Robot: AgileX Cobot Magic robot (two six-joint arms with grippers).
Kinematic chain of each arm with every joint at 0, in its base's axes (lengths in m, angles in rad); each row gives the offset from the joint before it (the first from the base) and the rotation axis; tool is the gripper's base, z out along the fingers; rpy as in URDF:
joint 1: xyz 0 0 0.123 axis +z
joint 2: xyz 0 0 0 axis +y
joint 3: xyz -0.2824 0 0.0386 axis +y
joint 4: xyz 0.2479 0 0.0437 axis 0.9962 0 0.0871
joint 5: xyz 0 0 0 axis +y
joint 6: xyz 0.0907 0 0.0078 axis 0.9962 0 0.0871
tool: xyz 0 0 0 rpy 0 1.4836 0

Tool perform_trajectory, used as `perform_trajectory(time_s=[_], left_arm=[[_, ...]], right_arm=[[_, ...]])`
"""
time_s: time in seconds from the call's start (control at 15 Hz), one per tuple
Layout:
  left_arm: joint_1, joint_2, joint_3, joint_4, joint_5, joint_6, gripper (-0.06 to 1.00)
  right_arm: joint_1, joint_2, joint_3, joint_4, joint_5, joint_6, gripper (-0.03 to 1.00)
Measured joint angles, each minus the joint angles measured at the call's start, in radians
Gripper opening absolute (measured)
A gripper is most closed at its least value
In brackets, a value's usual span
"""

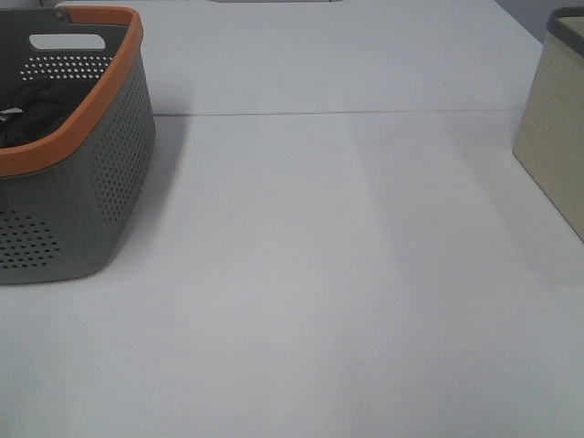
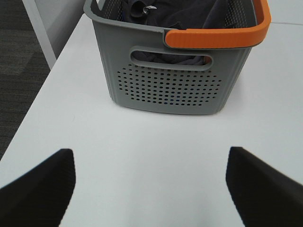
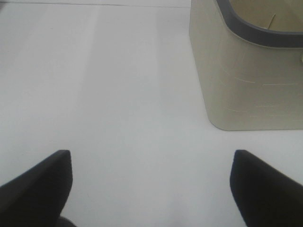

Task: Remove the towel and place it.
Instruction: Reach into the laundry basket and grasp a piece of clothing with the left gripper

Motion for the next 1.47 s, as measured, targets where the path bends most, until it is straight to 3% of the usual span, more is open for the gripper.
perform_trajectory(time_s=[0.27, 0.53, 0.87, 1.47], left_arm=[[0.0, 0.0, 0.0, -0.002, 0.0, 0.021, 0.82], [0.0, 0.0, 0.0, -0.003, 0.0, 0.021, 0.96], [0.0, 0.0, 0.0, -0.012, 0.0, 0.092, 0.97], [0.0, 0.0, 0.0, -0.012, 0.0, 0.092, 0.97]], right_arm=[[0.0, 0.0, 0.0, 0.0, 0.0, 0.0, 0.81], [0.0, 0.0, 0.0, 0.0, 0.0, 0.0, 0.81], [0.0, 0.0, 0.0, 0.0, 0.0, 0.0, 0.81], [0.0, 0.0, 0.0, 0.0, 0.0, 0.0, 0.81]])
